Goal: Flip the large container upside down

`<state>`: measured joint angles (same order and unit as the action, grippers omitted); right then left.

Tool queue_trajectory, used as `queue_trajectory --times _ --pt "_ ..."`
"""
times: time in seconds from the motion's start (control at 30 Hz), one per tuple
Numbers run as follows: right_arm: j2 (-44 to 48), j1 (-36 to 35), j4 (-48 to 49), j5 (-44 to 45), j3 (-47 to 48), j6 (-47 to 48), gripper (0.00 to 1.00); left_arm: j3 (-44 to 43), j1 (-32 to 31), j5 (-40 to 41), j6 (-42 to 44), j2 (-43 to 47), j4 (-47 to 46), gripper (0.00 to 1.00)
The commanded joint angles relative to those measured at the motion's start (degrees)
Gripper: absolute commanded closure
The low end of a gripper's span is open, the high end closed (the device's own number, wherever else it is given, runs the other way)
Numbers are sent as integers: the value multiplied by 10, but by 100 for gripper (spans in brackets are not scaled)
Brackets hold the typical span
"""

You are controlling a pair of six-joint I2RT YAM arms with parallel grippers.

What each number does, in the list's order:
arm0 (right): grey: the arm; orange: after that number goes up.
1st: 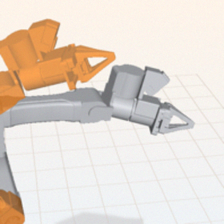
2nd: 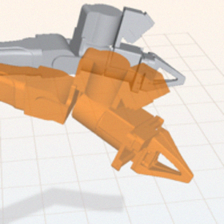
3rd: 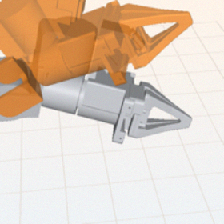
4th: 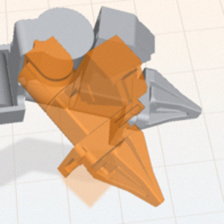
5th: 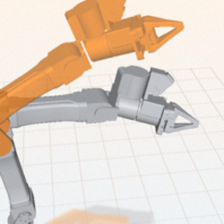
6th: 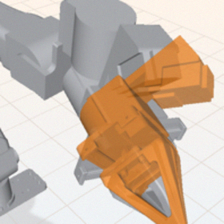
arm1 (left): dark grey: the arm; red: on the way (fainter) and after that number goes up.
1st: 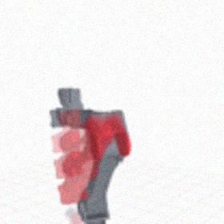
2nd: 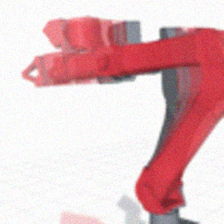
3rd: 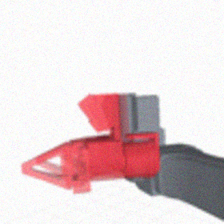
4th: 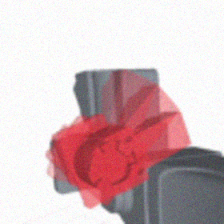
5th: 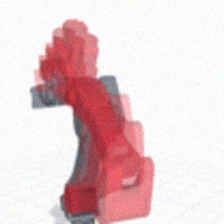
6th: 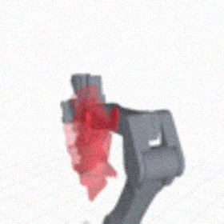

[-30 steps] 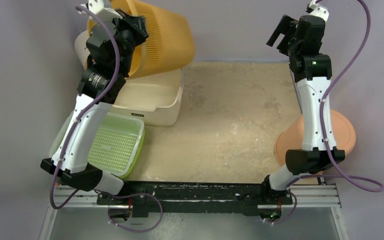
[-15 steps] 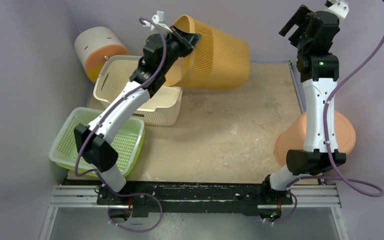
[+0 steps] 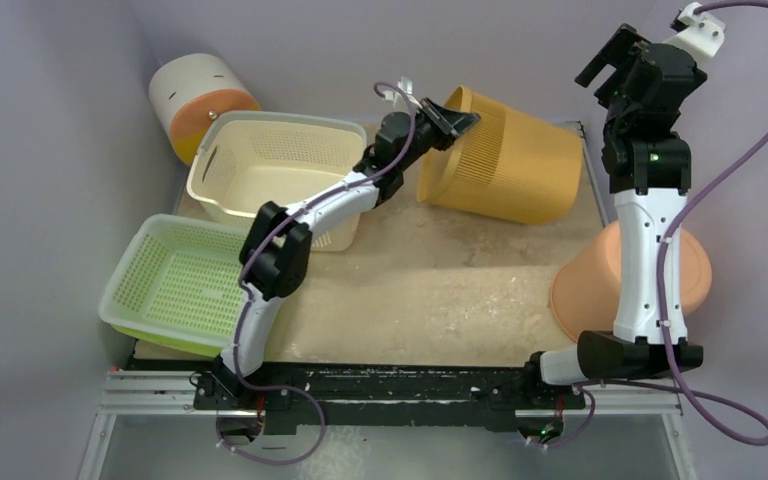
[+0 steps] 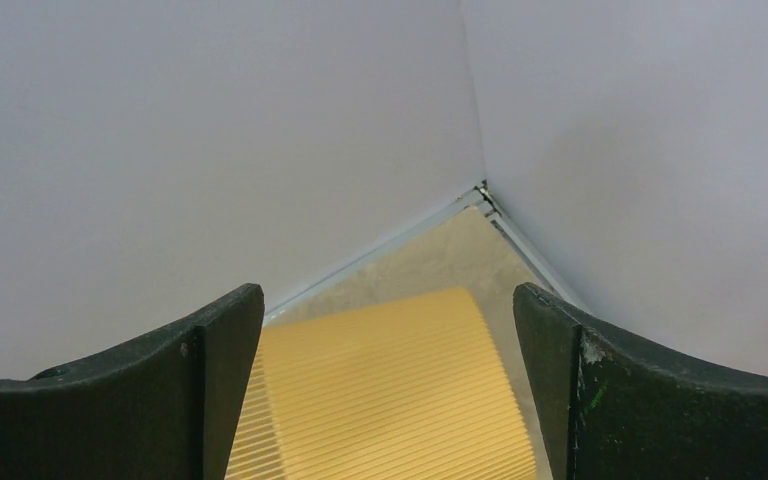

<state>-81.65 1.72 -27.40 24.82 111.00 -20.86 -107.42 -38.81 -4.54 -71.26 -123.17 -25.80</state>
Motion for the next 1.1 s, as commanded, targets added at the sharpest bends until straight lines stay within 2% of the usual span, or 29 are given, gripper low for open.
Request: queue_trajectory --times 0.0,0.13,0.2,0.43,0.53,0.6,0.83,0.93,1.07 --pt "27 5 40 30 -18 28 4 -22 -6 -13 -187 -44 -266 100" --pt "33 6 44 40 -27 37 3 -7 -6 19 -312 -104 -380 100" --pt "33 6 44 40 -30 39 3 -20 -9 33 -348 -126 -414 100" --pt "25 7 45 35 -32 37 3 -163 -22 84 -451 -222 -470 100" --pt "20 7 45 32 -33 36 3 -187 -26 103 -486 -249 -483 100" --pt "16 7 47 29 -35 35 3 -157 -27 107 -500 -247 -497 100" --pt "-1 7 46 5 -35 34 3 38 -13 95 -492 -215 -515 100" --pt "-6 7 47 -1 -37 33 3 94 -7 86 -482 -212 -510 100" --pt "-9 7 48 -10 -42 33 3 125 7 50 -432 -196 -460 100"
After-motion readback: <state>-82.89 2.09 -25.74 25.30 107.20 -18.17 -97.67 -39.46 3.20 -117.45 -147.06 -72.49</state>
